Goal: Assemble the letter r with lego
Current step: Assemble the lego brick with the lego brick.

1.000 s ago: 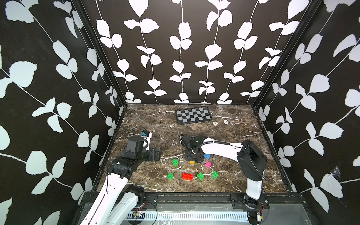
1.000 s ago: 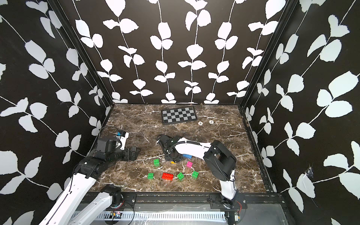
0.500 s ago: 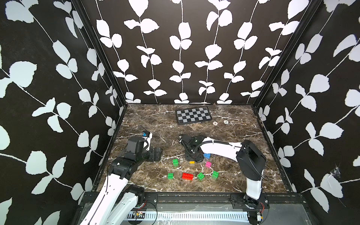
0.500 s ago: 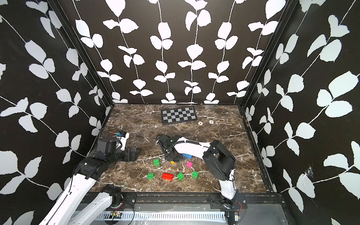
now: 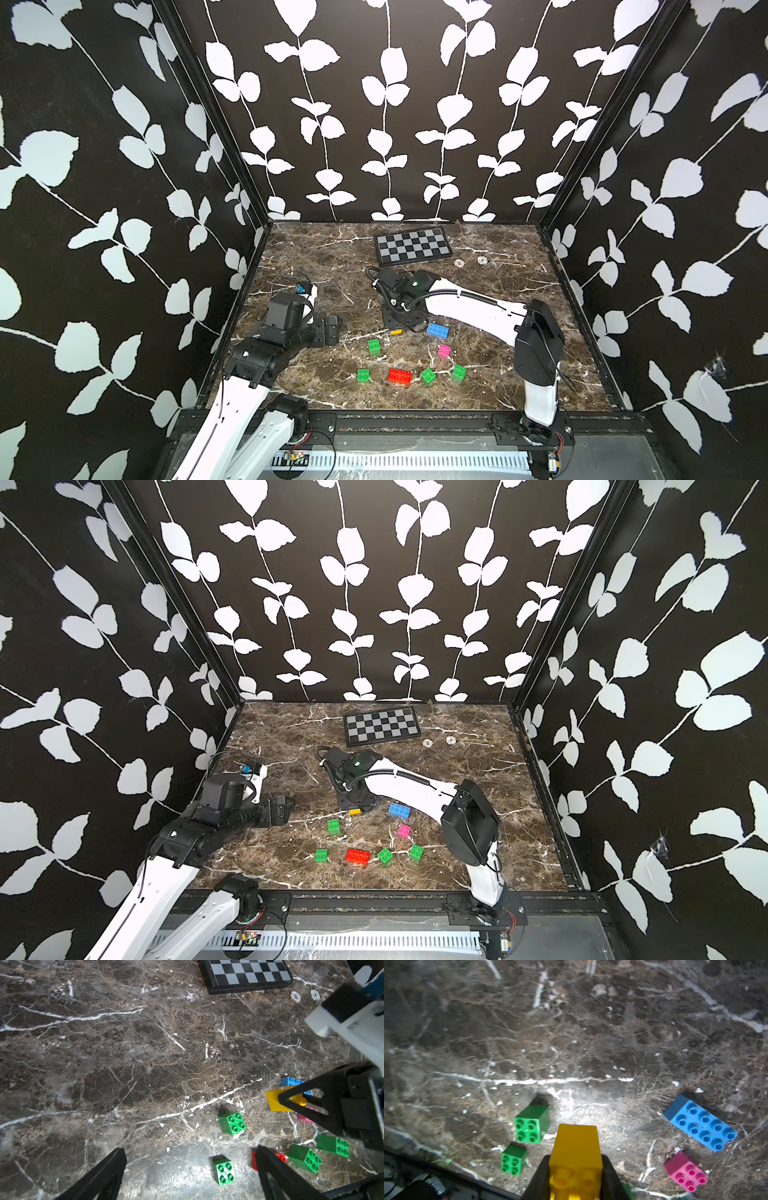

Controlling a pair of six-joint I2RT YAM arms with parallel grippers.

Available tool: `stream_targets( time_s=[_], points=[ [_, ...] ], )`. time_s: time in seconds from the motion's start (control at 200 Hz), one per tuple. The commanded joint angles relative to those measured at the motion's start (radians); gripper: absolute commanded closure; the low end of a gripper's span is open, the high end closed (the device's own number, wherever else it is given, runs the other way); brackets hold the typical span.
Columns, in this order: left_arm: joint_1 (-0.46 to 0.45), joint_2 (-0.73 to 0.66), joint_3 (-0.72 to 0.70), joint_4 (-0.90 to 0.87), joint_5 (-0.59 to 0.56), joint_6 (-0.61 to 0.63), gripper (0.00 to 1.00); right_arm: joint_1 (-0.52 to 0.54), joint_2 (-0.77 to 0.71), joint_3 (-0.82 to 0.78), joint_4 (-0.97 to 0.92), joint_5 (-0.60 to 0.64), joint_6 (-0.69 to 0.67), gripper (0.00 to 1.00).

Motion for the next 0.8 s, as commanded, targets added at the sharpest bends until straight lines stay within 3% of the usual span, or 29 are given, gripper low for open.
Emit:
stream_targets(
  time_s=[0.0, 0.19, 0.795],
  points=[
    [-0.004, -0.025, 0.052, -0.114, -0.007, -0.030, 0.01, 0.047, 0.051, 0.105, -0.076, -0.013, -0.028, 1.00],
    [-0.004, -0.084, 0.060, -0.133, -0.003, -0.027, 0.01, 0.081, 0.130, 0.202, -0.109, -0.020, -0.039, 1.00],
    [-0.004, -0.143, 0.094, -0.228, 0.009, -0.026, 0.01, 0.086, 0.215, 0.229, -0.104, -0.046, -0.016, 1.00]
  ],
)
